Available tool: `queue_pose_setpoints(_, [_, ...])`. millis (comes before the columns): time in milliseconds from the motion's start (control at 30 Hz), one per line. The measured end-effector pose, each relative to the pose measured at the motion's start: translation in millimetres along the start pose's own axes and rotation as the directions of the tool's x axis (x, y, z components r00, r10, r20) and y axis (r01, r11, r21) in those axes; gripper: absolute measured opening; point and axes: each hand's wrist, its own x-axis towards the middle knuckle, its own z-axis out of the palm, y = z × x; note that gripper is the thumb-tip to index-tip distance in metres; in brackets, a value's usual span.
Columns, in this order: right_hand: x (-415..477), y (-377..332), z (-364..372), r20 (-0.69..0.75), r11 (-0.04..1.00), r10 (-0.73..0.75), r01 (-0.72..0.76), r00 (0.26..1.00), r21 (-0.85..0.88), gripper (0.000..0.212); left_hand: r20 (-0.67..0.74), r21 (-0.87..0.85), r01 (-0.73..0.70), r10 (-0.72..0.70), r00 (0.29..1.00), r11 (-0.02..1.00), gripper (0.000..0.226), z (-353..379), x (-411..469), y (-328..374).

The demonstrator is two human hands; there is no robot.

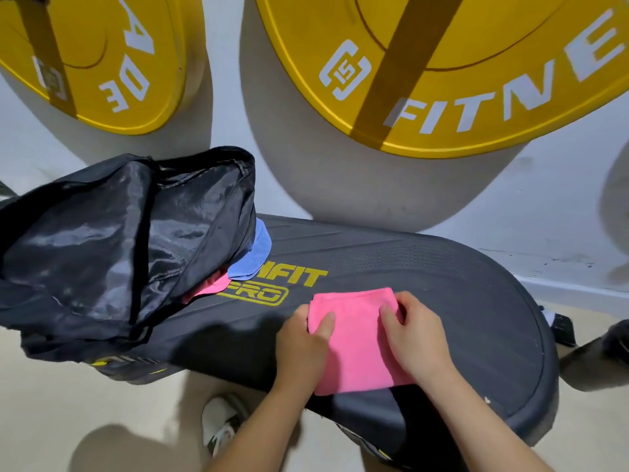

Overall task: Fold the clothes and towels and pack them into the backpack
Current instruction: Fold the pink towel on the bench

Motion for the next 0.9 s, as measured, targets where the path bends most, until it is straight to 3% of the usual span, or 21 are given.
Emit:
queue_pose_setpoints(133, [14, 2, 17, -0.008, 0.987, 0.096, -0.096, 0.995, -0.13, 0.028, -0.044, 0.183, -0.043, 0.052, 0.998, 0.982, 0.022, 12, 10, 5])
queue_pose_setpoints(400, [14, 13, 37, -0.147, 0.972, 0.06, -0.091, 0.987, -0.215, 0.024, -0.12, 0.248, -0.087, 0.12, 0.986, 0.965, 0.031, 24, 14, -8])
queue_pose_setpoints(767, [19, 11, 38, -0.121, 0.956, 0.046, -0.079, 0.992, -0.283, 0.024, -0.03, 0.419, -0.051, 0.069, 0.997, 0.907, 0.033, 25, 25, 4])
queue_pose_setpoints(900, [21, 10, 36, -0.095, 0.951, 0.05, -0.077, 0.994, -0.301, 0.022, 0.014, 0.566, -0.137, 0.156, 0.988, 0.813, 0.045, 22, 23, 12])
